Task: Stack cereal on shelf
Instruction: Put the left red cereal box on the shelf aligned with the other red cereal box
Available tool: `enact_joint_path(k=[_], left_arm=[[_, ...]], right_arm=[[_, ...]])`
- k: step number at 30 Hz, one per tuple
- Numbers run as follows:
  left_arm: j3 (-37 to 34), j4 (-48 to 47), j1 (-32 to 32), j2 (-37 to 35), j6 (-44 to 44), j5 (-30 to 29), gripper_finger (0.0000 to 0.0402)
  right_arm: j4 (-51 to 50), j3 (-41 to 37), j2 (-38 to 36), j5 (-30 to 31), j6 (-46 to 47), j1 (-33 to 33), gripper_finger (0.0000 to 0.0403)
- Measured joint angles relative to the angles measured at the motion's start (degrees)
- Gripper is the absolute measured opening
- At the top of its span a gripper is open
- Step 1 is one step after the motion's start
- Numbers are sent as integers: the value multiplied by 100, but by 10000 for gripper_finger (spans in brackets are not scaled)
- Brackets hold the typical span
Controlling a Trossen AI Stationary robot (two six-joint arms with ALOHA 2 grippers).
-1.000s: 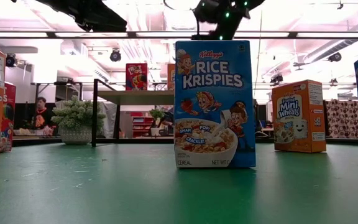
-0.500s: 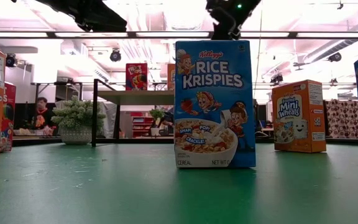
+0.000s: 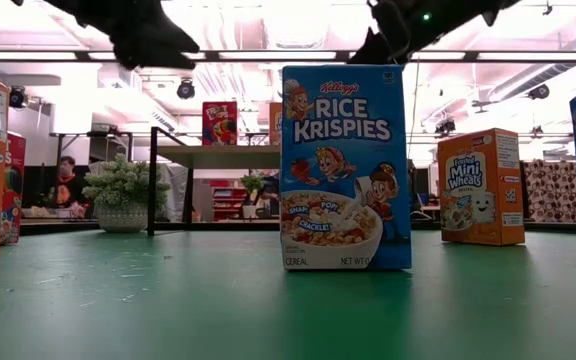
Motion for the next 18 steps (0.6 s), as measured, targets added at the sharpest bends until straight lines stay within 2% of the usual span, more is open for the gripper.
enact_joint_path(k=[5, 9, 14, 18], left_arm=[[628, -1355, -2, 98, -1952, 309, 249], [1344, -2657, -7, 462, -3305, 643, 249], [2166, -4417, -104, 1207, -5042, 1733, 249], [2692, -5837, -418, 1846, -5881, 2455, 249]], right_arm=[[858, -540, -173, 1, -275, 129, 12], [1202, -805, -193, 1, -434, 174, 12], [1221, -901, -186, 3, -518, 174, 12], [1228, -988, -186, 1, -520, 174, 12]])
